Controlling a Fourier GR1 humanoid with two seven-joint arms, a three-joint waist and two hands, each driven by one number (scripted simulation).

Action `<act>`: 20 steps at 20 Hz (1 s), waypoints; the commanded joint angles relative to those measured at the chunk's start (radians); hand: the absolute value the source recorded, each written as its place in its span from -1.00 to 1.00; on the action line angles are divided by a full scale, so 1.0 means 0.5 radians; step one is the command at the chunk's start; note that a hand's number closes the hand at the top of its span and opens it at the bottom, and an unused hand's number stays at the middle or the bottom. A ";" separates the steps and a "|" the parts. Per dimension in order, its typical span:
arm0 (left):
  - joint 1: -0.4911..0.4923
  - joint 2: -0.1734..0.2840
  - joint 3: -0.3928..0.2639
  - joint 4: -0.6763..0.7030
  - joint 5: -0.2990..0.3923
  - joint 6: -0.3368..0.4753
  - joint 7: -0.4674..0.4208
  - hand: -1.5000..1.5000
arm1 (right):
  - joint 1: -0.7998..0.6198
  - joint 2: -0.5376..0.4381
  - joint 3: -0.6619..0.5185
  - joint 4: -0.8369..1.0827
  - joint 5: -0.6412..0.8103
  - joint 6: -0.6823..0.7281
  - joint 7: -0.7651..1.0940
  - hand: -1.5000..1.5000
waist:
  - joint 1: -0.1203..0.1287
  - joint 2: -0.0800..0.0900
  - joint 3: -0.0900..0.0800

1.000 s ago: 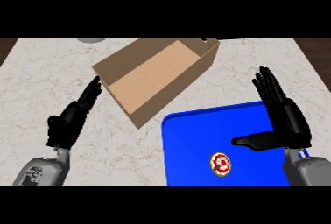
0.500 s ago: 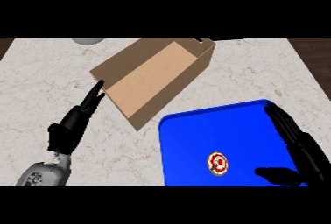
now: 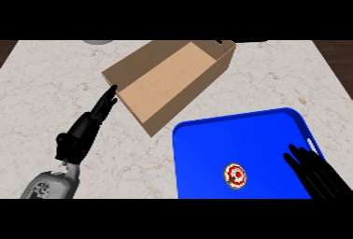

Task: Pick the cupcake from the tray and place it in the cardboard box

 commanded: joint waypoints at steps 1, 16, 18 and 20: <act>-0.093 -0.026 -0.003 0.057 -0.013 -0.020 0.003 0.00 | 0.202 -0.012 0.178 -0.457 0.161 0.229 0.464 -1.00 | 0.055 0.019 0.006; -0.205 -0.128 0.011 0.096 -0.074 -0.114 0.044 0.00 | -0.496 0.656 0.688 -0.223 0.336 0.673 1.294 -1.00 | 0.133 0.029 0.013; -0.133 -0.174 0.006 0.124 -0.122 -0.095 -0.023 0.00 | -0.637 0.702 0.443 -0.019 0.100 0.779 1.209 -1.00 | 0.140 0.032 0.014; -0.065 -0.190 0.000 0.091 -0.155 -0.105 -0.052 0.00 | -0.512 0.758 0.588 -0.024 0.266 0.758 1.232 -1.00 | 0.136 0.029 0.014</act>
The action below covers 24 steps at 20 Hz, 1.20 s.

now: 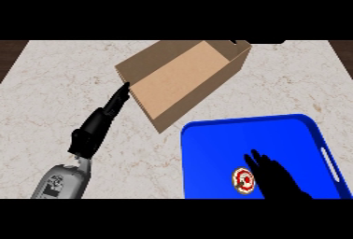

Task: Pick the cupcake from the tray and place it in the cardboard box

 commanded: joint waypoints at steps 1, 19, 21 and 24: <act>-0.037 -0.055 0.025 -0.017 -0.014 -0.013 0.080 0.00 | 0.006 0.164 0.147 0.150 0.222 0.016 0.036 -1.00 | -0.001 0.000 0.001; 0.068 -0.188 0.069 -0.044 -0.200 -0.063 -0.015 0.00 | 0.016 0.327 -0.194 0.499 0.256 0.094 -0.412 -1.00 | 0.003 0.001 0.002; -0.102 -0.146 0.189 0.105 -0.119 -0.169 0.018 0.00 | 0.094 0.373 -0.057 0.335 0.357 0.198 -0.267 -1.00 | -0.004 0.001 0.001; 0.005 -0.274 0.005 -0.159 -0.242 -0.047 0.193 0.00 | 0.025 0.350 -0.228 0.528 0.268 0.188 -0.408 -1.00 | 0.005 0.000 0.002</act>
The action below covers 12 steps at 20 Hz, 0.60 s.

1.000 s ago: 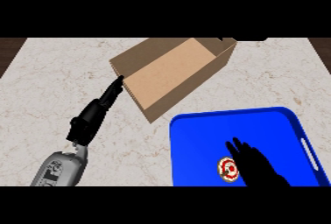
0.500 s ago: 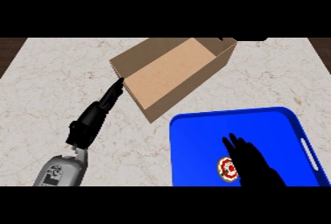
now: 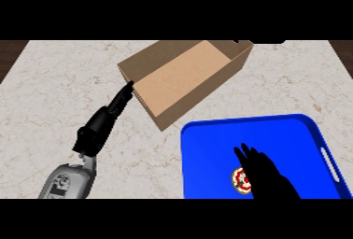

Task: Pick the cupcake from the tray and place it in the cardboard box

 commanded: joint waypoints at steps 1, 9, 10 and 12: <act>-0.038 0.007 0.060 0.001 0.023 -0.067 0.034 0.00 | 0.085 -0.038 -0.073 0.090 -0.008 -0.024 -0.170 -1.00 | -0.003 0.000 0.000; -0.098 -0.029 0.113 0.149 -0.040 -0.082 -0.064 0.00 | -0.026 0.123 -0.141 0.193 0.031 0.126 -0.140 -1.00 | -0.003 0.001 0.000; -0.053 -0.039 0.075 0.074 -0.080 -0.054 -0.023 0.00 | 0.154 0.070 -0.041 0.275 0.146 -0.135 -0.293 -1.00 | -0.005 0.000 0.000; -0.055 -0.032 0.134 0.121 -0.014 -0.101 -0.078 0.00 | -0.058 0.285 0.024 0.318 0.245 0.037 -0.032 -1.00 | 0.001 0.001 0.000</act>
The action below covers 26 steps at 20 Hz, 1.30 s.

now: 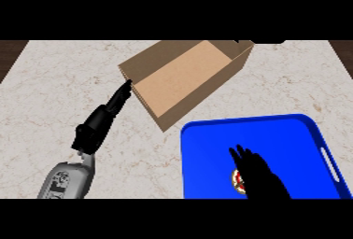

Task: Pick the cupcake from the tray and place it in the cardboard box

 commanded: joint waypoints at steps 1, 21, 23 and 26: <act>0.030 -0.006 0.010 -0.091 0.003 -0.023 0.057 0.00 | -0.181 0.149 -0.021 0.101 0.081 0.132 0.116 -1.00 | 0.008 0.000 0.000; 0.008 -0.038 0.034 -0.037 -0.034 -0.089 0.003 0.00 | -0.341 -0.062 -0.009 0.379 0.252 -0.076 -0.647 1.00 | 0.033 0.004 0.000; -0.100 -0.055 0.053 -0.001 0.001 -0.099 0.070 0.00 | -0.522 -0.113 0.123 0.382 0.208 -0.035 -0.948 1.00 | 0.084 0.018 0.003; -0.077 -0.087 -0.014 -0.045 -0.034 -0.094 0.070 0.00 | -0.774 -0.190 0.136 0.456 0.095 0.002 -1.348 1.00 | 0.145 0.024 0.006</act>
